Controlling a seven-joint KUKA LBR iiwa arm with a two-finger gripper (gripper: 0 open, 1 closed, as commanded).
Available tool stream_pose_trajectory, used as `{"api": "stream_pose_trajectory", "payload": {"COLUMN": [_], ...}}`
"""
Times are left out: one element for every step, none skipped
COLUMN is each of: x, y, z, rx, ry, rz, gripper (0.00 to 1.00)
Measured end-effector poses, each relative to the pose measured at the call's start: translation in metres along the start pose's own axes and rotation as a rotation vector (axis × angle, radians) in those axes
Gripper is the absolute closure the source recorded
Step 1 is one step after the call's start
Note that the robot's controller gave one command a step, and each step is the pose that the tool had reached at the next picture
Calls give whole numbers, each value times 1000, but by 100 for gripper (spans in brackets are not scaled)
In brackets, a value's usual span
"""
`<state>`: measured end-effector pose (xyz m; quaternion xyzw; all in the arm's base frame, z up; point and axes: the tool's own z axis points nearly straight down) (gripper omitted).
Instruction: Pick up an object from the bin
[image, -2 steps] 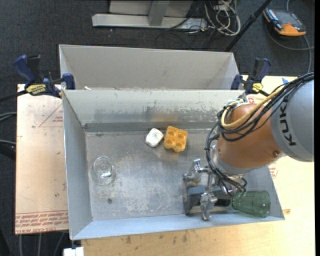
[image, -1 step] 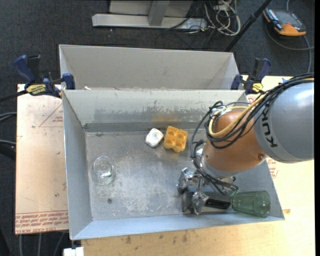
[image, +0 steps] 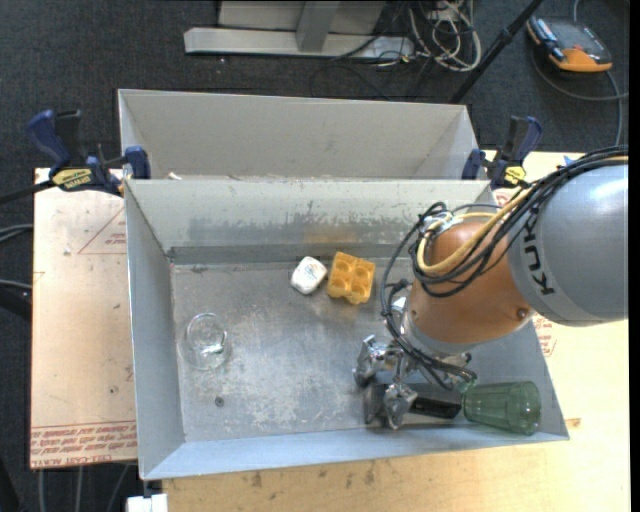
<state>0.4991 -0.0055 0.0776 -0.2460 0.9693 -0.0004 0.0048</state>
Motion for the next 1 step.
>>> {"api": "stream_pose_trajectory", "payload": {"x": [0], "y": [-2], "z": [-126], "rx": [0], "ry": [-5], "rz": [-16], "gripper": [100]}}
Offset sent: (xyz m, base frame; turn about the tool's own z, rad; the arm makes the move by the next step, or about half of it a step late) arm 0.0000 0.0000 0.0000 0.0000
